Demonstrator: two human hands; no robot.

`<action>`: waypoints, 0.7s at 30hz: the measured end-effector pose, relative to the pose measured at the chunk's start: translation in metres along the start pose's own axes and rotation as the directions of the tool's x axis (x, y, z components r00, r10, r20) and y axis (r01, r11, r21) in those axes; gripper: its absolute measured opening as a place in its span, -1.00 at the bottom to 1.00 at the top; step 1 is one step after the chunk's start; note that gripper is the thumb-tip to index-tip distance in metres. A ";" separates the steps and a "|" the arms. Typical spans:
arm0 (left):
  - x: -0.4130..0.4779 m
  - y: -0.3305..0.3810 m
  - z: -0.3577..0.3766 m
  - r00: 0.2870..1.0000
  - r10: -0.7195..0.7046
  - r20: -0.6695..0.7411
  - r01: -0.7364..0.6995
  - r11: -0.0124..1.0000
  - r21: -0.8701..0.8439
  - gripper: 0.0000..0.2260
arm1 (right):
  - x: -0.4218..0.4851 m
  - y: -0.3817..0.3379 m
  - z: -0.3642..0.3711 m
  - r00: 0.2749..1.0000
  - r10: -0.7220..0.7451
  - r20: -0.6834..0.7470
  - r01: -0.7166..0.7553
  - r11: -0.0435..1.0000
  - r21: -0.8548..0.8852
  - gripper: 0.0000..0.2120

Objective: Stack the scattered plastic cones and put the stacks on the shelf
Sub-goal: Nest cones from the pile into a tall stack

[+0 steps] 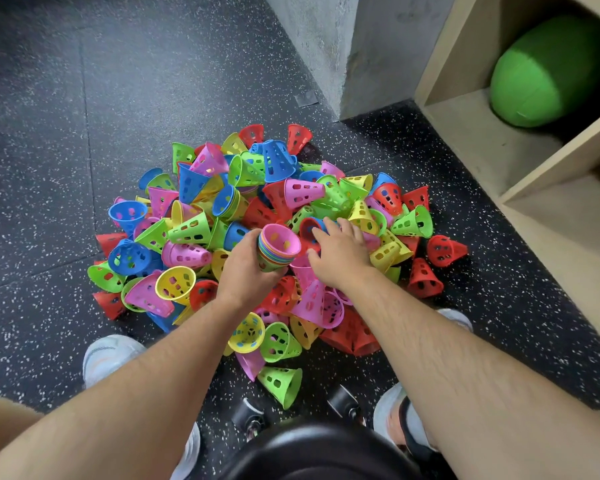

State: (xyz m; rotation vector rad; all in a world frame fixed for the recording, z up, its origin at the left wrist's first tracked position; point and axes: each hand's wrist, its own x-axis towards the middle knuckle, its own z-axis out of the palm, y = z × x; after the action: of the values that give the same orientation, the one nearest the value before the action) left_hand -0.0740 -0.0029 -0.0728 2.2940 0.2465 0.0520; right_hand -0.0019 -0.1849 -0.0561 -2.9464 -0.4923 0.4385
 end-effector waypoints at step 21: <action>-0.002 0.003 -0.016 0.999 -0.030 -0.011 0.029 0.996 -0.079 -0.51 | 0.005 -0.025 -0.054 0.884 0.306 -0.354 0.126 0.572 0.811 -0.42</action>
State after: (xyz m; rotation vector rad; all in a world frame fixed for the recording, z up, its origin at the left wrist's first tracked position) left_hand -0.0778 0.0065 -0.0600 2.2116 0.2802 0.0600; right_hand 0.0112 -0.1640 -0.0017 -2.0216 -0.0162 -0.0652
